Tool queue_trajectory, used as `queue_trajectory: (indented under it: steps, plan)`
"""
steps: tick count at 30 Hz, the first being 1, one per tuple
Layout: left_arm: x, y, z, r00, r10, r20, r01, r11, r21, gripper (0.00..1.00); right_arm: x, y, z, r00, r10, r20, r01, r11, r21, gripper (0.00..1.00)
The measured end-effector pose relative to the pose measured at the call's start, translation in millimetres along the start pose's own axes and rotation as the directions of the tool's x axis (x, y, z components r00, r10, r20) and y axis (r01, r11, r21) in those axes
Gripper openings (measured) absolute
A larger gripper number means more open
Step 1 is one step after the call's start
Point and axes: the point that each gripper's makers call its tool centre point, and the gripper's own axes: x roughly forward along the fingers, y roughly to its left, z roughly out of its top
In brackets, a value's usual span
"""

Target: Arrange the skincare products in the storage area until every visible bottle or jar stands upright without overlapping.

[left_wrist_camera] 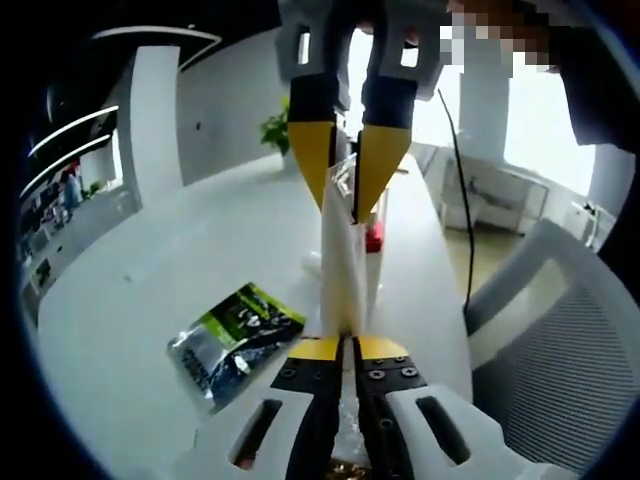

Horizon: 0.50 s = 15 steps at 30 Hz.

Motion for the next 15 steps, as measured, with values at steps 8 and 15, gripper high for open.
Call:
queue_trajectory:
  steps: [8,15]
  plan:
    - [-2,-1.6,2.7,1.0,-0.01,0.004,0.01,1.0,-0.004,0.05,2,-2,-2.9,1.0,-0.003,-0.015,0.003,1.0,0.012,0.16]
    - [-6,2.8,7.8,1.0,0.016,0.018,-0.016,1.0,0.008,0.09,1,-14,-4.4,0.999,-0.039,-0.01,0.039,0.999,0.012,0.3]
